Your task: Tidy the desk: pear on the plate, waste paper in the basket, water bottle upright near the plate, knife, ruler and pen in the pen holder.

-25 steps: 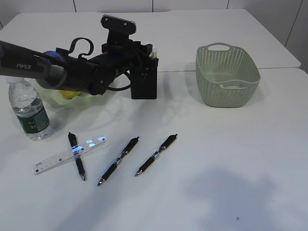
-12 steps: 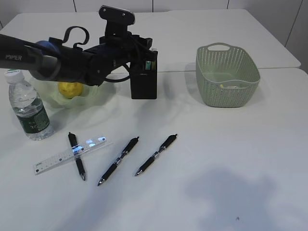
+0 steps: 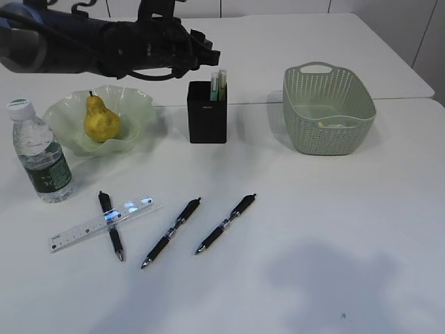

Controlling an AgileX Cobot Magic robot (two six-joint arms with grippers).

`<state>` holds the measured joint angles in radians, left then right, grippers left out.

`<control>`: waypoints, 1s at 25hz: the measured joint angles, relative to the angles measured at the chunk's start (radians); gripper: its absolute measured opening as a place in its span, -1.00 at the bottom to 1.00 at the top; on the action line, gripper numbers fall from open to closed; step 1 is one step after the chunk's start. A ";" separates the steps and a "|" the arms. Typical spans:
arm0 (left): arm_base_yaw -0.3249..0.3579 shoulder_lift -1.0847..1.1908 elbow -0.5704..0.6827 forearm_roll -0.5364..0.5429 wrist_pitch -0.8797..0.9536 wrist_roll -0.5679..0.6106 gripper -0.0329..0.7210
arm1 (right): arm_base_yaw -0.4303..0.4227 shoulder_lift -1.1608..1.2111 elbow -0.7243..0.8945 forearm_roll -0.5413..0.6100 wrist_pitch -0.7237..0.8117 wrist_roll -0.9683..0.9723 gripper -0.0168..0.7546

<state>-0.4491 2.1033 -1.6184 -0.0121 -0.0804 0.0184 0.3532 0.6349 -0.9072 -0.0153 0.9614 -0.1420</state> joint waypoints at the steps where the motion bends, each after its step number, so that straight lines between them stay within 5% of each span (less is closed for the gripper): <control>1: 0.000 -0.013 0.000 0.002 0.043 0.000 -0.12 | 0.000 0.000 0.000 0.000 0.000 0.000 -0.18; 25: 0.000 -0.205 0.000 0.006 0.949 0.000 -0.12 | 0.000 0.000 0.000 0.061 -0.027 0.000 -0.18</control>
<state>-0.4491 1.8980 -1.6184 -0.0065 0.8683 0.0184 0.3532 0.6349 -0.9072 0.0456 0.9342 -0.1420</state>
